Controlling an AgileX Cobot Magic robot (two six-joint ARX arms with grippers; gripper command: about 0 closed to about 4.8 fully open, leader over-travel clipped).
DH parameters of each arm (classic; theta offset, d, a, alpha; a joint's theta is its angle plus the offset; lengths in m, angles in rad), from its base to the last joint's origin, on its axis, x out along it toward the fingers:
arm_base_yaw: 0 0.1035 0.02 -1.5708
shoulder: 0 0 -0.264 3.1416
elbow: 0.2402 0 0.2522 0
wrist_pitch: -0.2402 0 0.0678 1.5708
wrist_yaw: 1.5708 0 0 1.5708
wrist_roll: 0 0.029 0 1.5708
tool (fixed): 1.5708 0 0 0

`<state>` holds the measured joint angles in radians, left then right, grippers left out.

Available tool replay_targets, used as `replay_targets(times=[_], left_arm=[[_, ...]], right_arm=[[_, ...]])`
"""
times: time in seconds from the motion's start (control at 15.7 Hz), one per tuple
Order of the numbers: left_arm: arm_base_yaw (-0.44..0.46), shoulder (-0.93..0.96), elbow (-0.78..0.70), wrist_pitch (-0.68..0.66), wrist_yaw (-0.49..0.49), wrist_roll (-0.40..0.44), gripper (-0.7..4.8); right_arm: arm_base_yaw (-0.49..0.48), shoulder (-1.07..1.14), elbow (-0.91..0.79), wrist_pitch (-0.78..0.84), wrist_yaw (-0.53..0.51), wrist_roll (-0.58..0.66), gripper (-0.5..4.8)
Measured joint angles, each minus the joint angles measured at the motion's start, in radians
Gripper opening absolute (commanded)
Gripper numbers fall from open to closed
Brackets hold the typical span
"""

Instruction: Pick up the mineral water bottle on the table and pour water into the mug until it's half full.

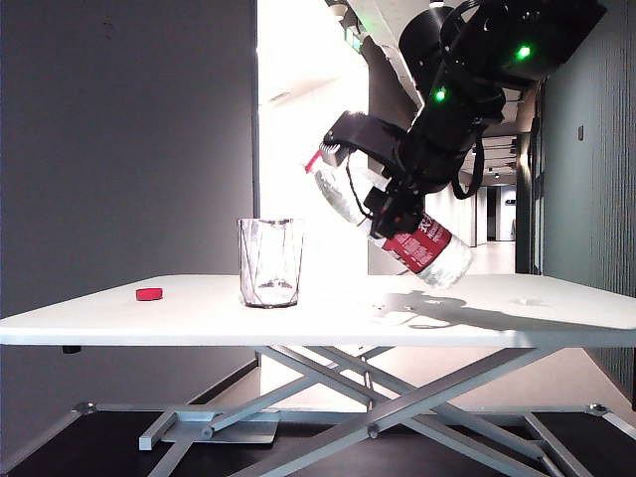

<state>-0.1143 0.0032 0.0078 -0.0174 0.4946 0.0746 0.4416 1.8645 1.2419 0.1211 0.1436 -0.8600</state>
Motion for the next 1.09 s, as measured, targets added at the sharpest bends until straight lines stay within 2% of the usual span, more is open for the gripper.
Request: replay_targets(times=[0.77, 1.09], left_arm=[[0.0, 0.0, 0.0, -0.002, 0.0, 0.003, -0.04], [0.0, 0.0, 0.0, -0.002, 0.0, 0.003, -0.04]], right_arm=[[0.031, 0.091, 0.06, 0.034, 0.12, -0.16, 2.09], [0.06, 0.122, 0.103, 0.051, 0.191, -0.319, 2.09]])
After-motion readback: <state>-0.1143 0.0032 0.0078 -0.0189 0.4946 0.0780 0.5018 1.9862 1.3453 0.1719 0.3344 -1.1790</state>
